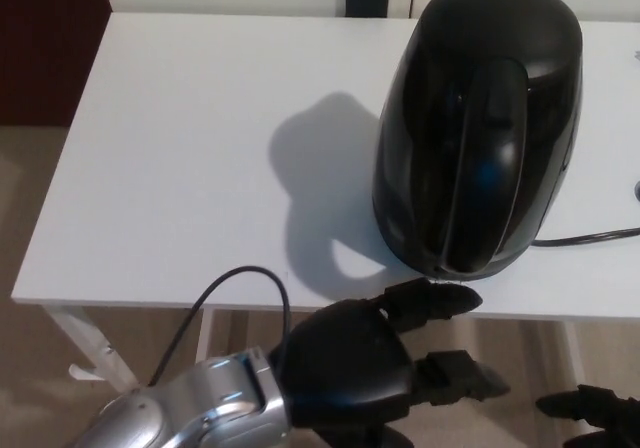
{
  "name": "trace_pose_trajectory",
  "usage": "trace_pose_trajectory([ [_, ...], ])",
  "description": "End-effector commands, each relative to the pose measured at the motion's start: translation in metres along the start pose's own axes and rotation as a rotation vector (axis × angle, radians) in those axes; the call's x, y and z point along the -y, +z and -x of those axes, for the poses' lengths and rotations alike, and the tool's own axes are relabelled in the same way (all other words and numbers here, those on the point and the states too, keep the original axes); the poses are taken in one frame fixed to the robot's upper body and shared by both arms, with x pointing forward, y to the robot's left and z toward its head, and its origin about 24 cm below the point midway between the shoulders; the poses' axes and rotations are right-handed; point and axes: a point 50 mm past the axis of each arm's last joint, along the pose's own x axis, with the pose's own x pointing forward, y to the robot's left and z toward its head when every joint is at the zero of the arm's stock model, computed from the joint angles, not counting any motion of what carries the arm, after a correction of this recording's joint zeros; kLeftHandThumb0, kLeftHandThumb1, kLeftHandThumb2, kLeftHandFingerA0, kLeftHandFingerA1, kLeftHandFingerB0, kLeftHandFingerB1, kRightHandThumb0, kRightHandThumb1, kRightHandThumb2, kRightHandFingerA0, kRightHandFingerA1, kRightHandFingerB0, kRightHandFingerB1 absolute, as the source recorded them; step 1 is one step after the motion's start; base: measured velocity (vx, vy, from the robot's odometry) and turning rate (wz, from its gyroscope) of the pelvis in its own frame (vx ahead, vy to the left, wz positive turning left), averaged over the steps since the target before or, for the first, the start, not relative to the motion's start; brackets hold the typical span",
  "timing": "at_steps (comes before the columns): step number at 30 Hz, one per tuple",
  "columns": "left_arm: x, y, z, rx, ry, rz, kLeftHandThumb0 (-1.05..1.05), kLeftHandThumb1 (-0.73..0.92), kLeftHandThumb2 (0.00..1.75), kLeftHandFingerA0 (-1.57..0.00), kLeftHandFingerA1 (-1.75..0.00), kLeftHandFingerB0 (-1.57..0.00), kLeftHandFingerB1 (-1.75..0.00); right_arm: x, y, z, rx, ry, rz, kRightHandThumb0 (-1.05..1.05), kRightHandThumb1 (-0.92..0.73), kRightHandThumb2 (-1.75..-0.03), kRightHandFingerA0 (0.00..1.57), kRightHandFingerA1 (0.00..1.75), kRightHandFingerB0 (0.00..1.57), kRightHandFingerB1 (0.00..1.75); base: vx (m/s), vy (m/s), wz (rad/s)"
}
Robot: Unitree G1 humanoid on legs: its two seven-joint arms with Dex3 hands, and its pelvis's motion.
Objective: The robot walk towards a table in front and click the button on the base of the boilling pot using its left middle finger
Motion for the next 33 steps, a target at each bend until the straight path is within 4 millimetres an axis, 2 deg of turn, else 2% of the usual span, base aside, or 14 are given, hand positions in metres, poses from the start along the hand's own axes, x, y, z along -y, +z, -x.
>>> trace_pose_trajectory([
  [1,0.008,-0.008,-0.004,-0.020,-0.038,-0.096,-0.58,0.68,0.61,-0.29,-0.32,-0.22,-0.28,0.010,0.001,0.002,0.047,-0.006,0.022,-0.67,-0.53,-0.87,0.29,0.48,0.31,0.46,0.00,0.000,0.00],
  [2,0.008,-0.010,-0.005,-0.030,-0.049,-0.099,-0.64,0.56,0.82,-0.20,-0.42,-0.15,-0.39,0.010,0.002,0.001,0.055,-0.009,0.023,-0.62,-0.51,-0.87,0.32,0.52,0.23,0.44,0.00,0.000,0.00],
  [3,0.011,-0.011,-0.004,-0.039,-0.052,-0.090,-0.58,0.68,0.61,-0.29,-0.32,-0.23,-0.28,0.010,0.002,0.001,0.036,-0.014,0.033,-0.65,-0.64,-0.59,0.31,0.37,0.25,0.30,0.00,0.000,0.00],
  [5,0.014,-0.012,-0.003,-0.044,-0.054,-0.084,-0.58,0.68,0.60,-0.30,-0.32,-0.24,-0.28,0.010,0.003,0.000,0.023,-0.018,0.048,-0.70,-0.54,-0.84,0.24,0.47,0.17,0.41,0.00,0.000,0.00],
  [11,0.023,-0.016,0.001,-0.060,-0.067,-0.076,-0.60,0.67,0.60,-0.31,-0.33,-0.24,-0.28,0.012,0.006,-0.002,-0.015,-0.021,0.049,-0.60,-0.62,-0.59,0.20,0.37,0.17,0.29,0.00,0.000,0.00],
  [12,0.023,-0.017,0.001,-0.064,-0.077,-0.083,-0.65,0.56,0.83,-0.22,-0.43,-0.17,-0.39,0.012,0.006,-0.003,-0.018,-0.020,0.052,-0.59,-0.63,-0.60,0.19,0.36,0.17,0.29,0.00,0.000,0.00],
  [13,0.023,-0.017,0.002,-0.065,-0.078,-0.082,-0.60,0.69,0.60,-0.30,-0.32,-0.23,-0.28,0.013,0.007,-0.003,-0.014,-0.019,0.053,-0.64,-0.52,-0.80,0.21,0.46,0.13,0.40,0.00,0.000,0.00],
  [18,0.025,-0.019,0.003,-0.072,-0.072,-0.093,-0.65,0.56,0.83,-0.22,-0.43,-0.17,-0.39,0.015,0.011,-0.002,0.014,-0.014,0.053,-0.60,-0.65,-0.58,0.30,0.39,0.23,0.30,0.00,0.000,0.00],
  [23,0.026,-0.019,0.003,-0.076,-0.071,-0.092,-0.60,0.68,0.60,-0.30,-0.32,-0.24,-0.28,0.015,0.011,-0.002,0.015,-0.012,0.060,-0.56,-0.64,-0.59,0.32,0.38,0.26,0.30,0.00,0.000,0.00],
  [24,0.025,-0.019,0.003,-0.081,-0.075,-0.099,-0.65,0.56,0.83,-0.22,-0.43,-0.17,-0.39,0.016,0.012,-0.003,0.009,-0.015,0.073,-0.57,-0.64,-0.59,0.32,0.38,0.26,0.30,0.00,0.000,0.00],
  [26,0.024,-0.019,0.003,-0.078,-0.054,-0.100,-0.60,0.67,0.60,-0.32,-0.32,-0.24,-0.29,0.016,0.013,-0.003,0.021,-0.018,0.065,-0.55,-0.64,-0.58,0.33,0.39,0.26,0.30,0.00,0.000,0.00],
  [27,0.023,-0.020,0.002,-0.080,-0.059,-0.099,-0.65,0.56,0.83,-0.23,-0.43,-0.18,-0.39,0.017,0.015,-0.002,0.034,-0.015,0.062,-0.62,-0.52,-0.82,0.30,0.49,0.21,0.42,0.00,0.000,0.00],
  [30,0.022,-0.021,0.001,-0.083,-0.055,-0.095,-0.60,0.67,0.61,-0.30,-0.32,-0.23,-0.28,0.018,0.015,-0.002,0.038,-0.020,0.067,-0.62,-0.52,-0.81,0.32,0.49,0.21,0.42,0.00,0.000,0.00],
  [33,0.021,-0.022,0.000,-0.087,-0.065,-0.110,-0.60,0.69,0.61,-0.29,-0.31,-0.23,-0.28,0.018,0.016,-0.003,0.048,-0.020,0.049,-0.53,-0.61,-0.58,0.45,0.41,0.31,0.32,0.00,0.000,0.00],
])
